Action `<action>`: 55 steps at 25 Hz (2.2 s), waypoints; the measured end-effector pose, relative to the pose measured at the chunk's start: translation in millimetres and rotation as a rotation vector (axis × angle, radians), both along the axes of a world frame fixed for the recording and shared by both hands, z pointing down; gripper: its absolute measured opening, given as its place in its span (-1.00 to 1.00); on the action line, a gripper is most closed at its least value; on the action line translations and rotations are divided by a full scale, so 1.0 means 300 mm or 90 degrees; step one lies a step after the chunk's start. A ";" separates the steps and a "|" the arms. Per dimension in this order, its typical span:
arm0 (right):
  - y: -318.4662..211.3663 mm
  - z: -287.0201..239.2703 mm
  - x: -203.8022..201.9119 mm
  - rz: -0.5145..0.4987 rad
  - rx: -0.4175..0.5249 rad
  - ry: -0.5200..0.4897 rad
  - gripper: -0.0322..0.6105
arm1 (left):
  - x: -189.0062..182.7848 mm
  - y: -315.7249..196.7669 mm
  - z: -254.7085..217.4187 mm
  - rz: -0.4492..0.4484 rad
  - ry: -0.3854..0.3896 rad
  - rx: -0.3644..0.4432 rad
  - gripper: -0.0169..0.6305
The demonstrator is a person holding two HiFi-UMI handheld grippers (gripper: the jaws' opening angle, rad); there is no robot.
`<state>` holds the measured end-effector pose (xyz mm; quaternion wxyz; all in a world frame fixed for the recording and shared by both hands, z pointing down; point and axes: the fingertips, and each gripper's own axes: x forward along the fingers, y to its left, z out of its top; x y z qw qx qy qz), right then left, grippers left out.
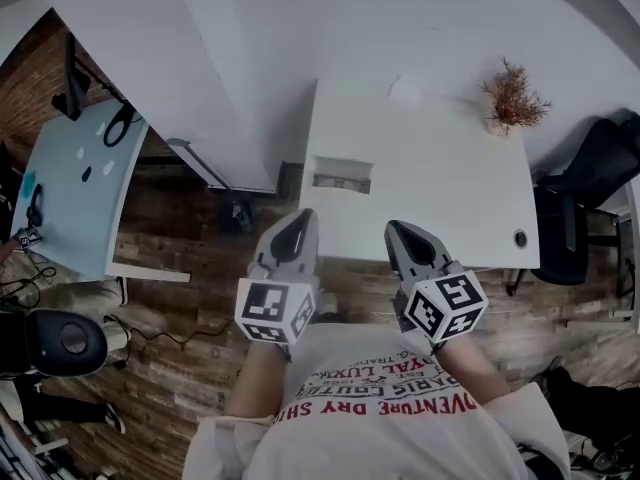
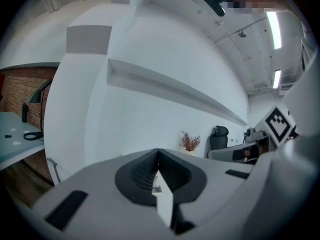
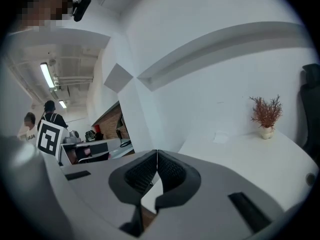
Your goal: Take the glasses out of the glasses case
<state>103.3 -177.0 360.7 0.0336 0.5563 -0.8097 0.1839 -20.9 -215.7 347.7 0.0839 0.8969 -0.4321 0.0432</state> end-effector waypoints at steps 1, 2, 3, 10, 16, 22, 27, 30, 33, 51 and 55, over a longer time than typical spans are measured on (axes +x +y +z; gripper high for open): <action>-0.035 0.003 -0.014 0.004 -0.004 -0.005 -0.86 | -0.010 -0.036 0.005 0.006 -0.001 -0.002 -0.96; -0.067 0.006 -0.027 0.007 -0.007 -0.007 -0.86 | -0.021 -0.069 0.011 0.012 -0.001 -0.005 -0.96; -0.097 0.008 -0.039 0.009 -0.010 -0.008 -0.86 | -0.031 -0.101 0.016 0.015 -0.001 -0.008 -0.96; -0.261 0.056 -0.082 0.003 -0.043 -0.006 -0.86 | -0.069 -0.255 0.088 0.016 -0.005 -0.050 -0.96; -0.382 0.179 -0.087 -0.042 -0.096 0.028 -0.86 | -0.065 -0.336 0.189 -0.010 -0.021 -0.103 -0.96; -0.498 0.320 -0.110 -0.144 -0.155 0.083 -0.86 | -0.031 -0.410 0.296 -0.037 -0.042 -0.157 -0.96; -0.549 0.439 -0.140 -0.253 -0.166 0.176 -0.86 | -0.014 -0.450 0.399 -0.059 -0.052 -0.205 -0.96; -0.571 0.526 -0.147 -0.305 -0.187 0.231 -0.86 | -0.004 -0.465 0.462 -0.065 -0.062 -0.234 -0.96; -0.586 0.609 -0.150 -0.342 -0.217 0.271 -0.85 | -0.001 -0.461 0.524 -0.072 -0.074 -0.260 -0.96; -0.631 0.840 -0.162 -0.517 -0.287 0.484 -0.69 | -0.006 -0.440 0.635 -0.081 -0.100 -0.298 -0.96; -0.638 0.865 -0.158 -0.519 -0.293 0.508 -0.73 | -0.012 -0.441 0.639 -0.085 -0.096 -0.299 -0.96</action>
